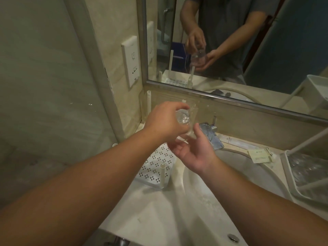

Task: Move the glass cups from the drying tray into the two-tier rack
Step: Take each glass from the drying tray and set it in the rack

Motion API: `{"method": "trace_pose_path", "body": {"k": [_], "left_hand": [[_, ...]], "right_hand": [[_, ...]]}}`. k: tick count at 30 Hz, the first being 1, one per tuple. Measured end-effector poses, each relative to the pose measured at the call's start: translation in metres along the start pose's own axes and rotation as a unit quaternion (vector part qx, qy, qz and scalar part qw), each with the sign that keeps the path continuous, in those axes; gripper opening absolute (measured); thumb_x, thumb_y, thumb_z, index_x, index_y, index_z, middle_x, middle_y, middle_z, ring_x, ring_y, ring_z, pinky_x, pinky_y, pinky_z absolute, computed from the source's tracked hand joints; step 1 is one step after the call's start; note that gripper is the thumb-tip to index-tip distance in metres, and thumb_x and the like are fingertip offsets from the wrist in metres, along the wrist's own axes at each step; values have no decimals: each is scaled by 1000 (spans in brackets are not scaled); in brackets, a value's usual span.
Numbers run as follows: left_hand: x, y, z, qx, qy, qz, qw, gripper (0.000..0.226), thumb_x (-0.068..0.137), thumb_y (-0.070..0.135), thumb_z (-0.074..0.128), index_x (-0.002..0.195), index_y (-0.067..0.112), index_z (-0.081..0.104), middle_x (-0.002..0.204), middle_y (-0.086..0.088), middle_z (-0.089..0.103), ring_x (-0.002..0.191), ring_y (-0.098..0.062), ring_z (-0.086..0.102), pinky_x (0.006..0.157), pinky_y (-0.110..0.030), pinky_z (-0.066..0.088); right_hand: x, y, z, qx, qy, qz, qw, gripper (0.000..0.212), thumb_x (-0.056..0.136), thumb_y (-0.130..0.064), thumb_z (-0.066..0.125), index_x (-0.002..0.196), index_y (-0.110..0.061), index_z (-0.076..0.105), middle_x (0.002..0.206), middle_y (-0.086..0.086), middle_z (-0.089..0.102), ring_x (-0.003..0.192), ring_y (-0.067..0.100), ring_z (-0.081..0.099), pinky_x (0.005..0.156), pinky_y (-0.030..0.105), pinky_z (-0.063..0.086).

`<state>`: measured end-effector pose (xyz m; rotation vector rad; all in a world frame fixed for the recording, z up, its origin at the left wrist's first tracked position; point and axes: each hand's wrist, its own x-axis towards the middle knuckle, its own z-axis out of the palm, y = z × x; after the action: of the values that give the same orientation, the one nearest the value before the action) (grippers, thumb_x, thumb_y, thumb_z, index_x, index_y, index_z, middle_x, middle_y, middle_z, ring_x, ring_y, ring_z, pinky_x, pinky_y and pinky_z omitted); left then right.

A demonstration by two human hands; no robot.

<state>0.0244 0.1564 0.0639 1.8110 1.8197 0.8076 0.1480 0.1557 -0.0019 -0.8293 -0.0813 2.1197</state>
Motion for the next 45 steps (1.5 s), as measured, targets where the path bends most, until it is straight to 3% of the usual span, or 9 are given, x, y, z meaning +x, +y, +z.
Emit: {"method": "trace_pose_path", "body": {"k": [6,9,14,18,22,28,34,38,45], "left_hand": [[-5,2,-7,-114,2,1,994,57,73,18,84,123,36,64,127,9,61,100,-8,65,77,-25,58],[-9,1,-5,-133,-5,15,991,63,75,18,85,130,35,58,120,8,58,102,-7,61,66,-14,53],[-14,0,13,-136,-25,13,990,83,73,25,87,143,40,44,125,3,55,98,-12,61,68,-24,55],[-15,1,30,-97,-39,13,994,94,71,28,87,149,42,35,128,1,58,107,-18,63,83,-38,59],[-18,9,50,-106,-44,22,993,96,70,29,89,149,37,35,126,5,64,111,-15,63,93,-38,54],[-24,29,79,-148,-19,25,989,84,72,25,89,142,29,42,84,20,55,81,-3,60,74,-27,50],[-25,49,107,-188,-23,46,981,81,69,20,91,137,29,47,82,21,52,69,15,54,61,-3,39],[-21,71,128,-188,-30,62,980,87,68,26,92,141,35,44,112,9,57,87,4,58,73,-9,45],[-14,128,170,-199,-26,81,976,88,68,20,91,143,29,45,98,8,50,79,-1,51,71,-10,43]], "right_hand": [[-4,-15,-4,-13,-41,-24,999,84,72,-45,73,140,-5,45,114,25,59,96,35,65,82,41,58],[-9,-25,-4,-58,-31,-32,997,86,59,-49,85,129,-9,55,102,17,61,87,29,64,85,37,54],[-16,-43,-4,-189,11,-96,977,66,54,-51,86,108,-18,68,97,6,60,69,17,58,68,29,51],[-32,-58,2,-369,47,-194,908,60,67,-35,87,117,-20,58,109,1,64,76,15,60,64,29,44],[-46,-67,7,-562,120,-291,765,70,63,-30,90,123,-28,52,115,-7,58,97,10,61,67,24,47],[-70,-78,2,-698,155,-361,599,87,57,-37,92,132,-27,48,124,-5,50,110,8,51,86,20,38],[-90,-101,-19,-719,164,-370,565,90,55,-39,93,133,-27,49,120,-7,48,108,5,48,86,17,35],[-107,-123,-35,-716,179,-387,553,90,55,-41,92,133,-26,49,117,-8,47,108,5,48,85,18,34],[-139,-170,-66,-707,213,-408,537,89,56,-43,91,134,-28,49,120,-7,49,108,5,47,86,20,35]]}}
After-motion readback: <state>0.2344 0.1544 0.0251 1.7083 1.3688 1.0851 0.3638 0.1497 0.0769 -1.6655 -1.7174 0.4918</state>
